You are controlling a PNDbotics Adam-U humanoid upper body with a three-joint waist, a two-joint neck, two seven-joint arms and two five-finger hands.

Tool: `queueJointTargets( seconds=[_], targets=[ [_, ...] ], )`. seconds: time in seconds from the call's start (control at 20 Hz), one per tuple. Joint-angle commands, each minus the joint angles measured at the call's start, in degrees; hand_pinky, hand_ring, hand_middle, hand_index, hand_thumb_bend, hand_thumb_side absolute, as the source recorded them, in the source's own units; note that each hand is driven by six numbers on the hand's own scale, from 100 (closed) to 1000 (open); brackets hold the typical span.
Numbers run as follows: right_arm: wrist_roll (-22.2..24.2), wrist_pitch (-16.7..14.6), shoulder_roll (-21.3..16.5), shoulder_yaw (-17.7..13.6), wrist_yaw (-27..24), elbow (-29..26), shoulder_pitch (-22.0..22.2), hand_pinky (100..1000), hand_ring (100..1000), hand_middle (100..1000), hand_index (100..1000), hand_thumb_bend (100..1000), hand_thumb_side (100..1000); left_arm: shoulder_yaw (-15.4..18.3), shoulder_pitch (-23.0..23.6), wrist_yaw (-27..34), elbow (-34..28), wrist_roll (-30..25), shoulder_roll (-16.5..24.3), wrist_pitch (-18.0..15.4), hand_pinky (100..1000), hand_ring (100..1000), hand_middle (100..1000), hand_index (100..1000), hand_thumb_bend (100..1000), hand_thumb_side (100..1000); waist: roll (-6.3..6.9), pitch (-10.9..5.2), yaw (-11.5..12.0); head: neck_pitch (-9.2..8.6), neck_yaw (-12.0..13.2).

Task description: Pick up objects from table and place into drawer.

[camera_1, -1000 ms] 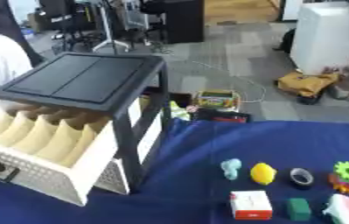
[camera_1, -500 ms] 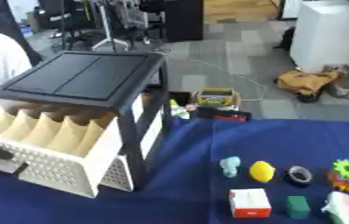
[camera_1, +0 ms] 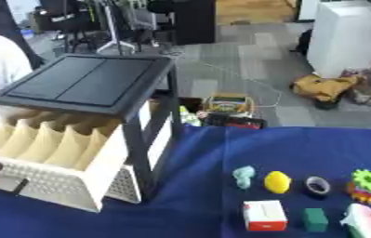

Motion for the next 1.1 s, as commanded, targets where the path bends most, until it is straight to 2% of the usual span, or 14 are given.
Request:
queueJointTargets(
  seconds=[0.05, 0.45, 0.65, 0.85, 1.1],
  targets=[
    [-0.3, -0.1, -1.0, -0.8, -0.3, -0.6, -0.4, 749, 658, 517, 757, 100, 838, 1.8, 0.1, 0.0, -1.3, -4.9, 3.2, -5.7, 100, 100, 100, 829, 366, 1000, -0.12, -1.54, 0.2, 0.31, -0.2],
    [-0.6, -0.1, -0.9, -0.9, -0.5, -0.6, -0.3, 749, 658, 518, 757, 100, 836, 3.1, 1.2, 2.2, -2.5, -5.6, 3.0, -5.7, 100, 100, 100, 799, 320, 1000, -0.45, -1.65, 0.1, 0.34, -1.1],
    [-1.2, -0.3, -1.0, -1.3, -0.5, -0.6, -0.4, 748, 660, 520, 757, 100, 835, 5.9, 2.2, 7.8, -6.9, -3.8, 2.4, -5.5, 100, 100, 100, 796, 278, 1000, -0.81, -1.74, 0.3, 0.18, -6.3],
    [-1.9, -0.6, -1.3, -1.5, -0.7, -0.6, -0.7, 748, 661, 522, 758, 100, 835, 9.7, 2.9, 16.0, -13.0, -0.1, 1.1, -2.3, 100, 100, 100, 799, 271, 1000, -1.09, -1.99, 0.6, 1.14, -10.8],
    [-2.1, -0.7, -1.3, -1.3, -1.1, -0.6, -1.3, 747, 663, 525, 759, 100, 836, 12.2, 4.7, 25.1, -20.7, 3.8, -2.9, 5.0, 100, 100, 100, 800, 297, 1000, -1.46, -2.56, 0.7, 3.33, -13.6]
  ],
)
